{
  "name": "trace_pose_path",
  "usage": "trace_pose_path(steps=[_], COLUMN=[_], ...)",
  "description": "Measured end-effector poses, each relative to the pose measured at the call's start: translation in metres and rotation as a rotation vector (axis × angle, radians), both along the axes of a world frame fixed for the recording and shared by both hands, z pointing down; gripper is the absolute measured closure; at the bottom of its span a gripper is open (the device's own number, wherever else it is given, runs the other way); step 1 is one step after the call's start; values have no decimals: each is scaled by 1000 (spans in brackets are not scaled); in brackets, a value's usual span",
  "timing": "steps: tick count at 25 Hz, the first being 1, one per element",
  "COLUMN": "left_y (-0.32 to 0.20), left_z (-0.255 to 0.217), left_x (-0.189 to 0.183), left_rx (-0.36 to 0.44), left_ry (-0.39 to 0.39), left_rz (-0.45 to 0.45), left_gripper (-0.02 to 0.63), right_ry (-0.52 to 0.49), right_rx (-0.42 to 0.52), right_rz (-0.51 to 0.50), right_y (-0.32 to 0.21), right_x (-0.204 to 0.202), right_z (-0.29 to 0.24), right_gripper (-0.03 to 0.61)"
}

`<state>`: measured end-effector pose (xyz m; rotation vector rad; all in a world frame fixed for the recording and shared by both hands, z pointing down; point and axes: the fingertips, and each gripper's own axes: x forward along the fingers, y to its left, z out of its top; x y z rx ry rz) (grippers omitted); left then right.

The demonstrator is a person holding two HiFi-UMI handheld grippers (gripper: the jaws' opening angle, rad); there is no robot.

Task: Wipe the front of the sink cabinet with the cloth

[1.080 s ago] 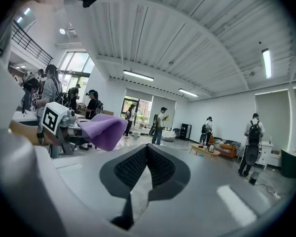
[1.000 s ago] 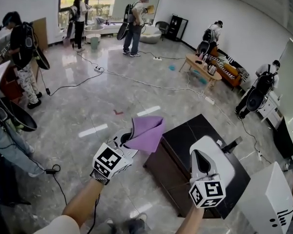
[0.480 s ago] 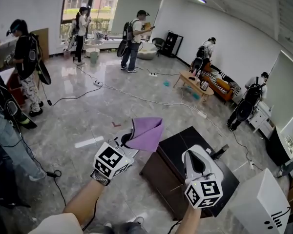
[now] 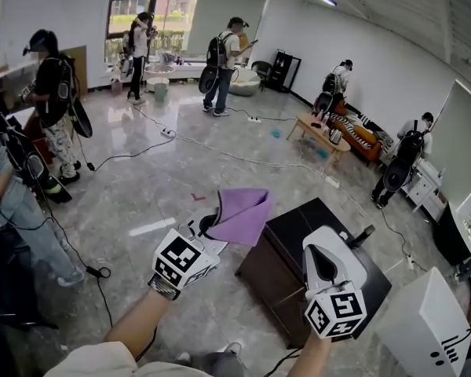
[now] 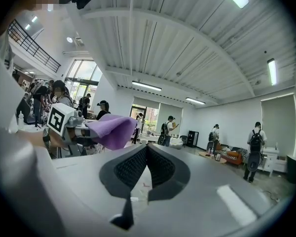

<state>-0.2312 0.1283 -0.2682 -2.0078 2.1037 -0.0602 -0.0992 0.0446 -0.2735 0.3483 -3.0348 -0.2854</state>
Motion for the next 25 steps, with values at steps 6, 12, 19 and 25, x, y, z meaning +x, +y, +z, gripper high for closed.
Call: trace_pose_path(steps=[6,12,19,25], left_y=[14,17,16,22], left_z=[2,8,15,8], left_x=[13,16,25,18], left_rx=[-1,-5,-19,-20], left_ry=[-12,-14,-31,-35], left_rz=[29,53,85,89], left_gripper=[566,566,566,566], right_ry=[30,60,70,76], right_rx=[21,37,42,58], right_rz=[-33,-34,-29,-25], right_y=[23,32,36,40], right_x=[-4,-8,-12,-26], right_z=[7,22,26,17], right_gripper=[571,571,571,571])
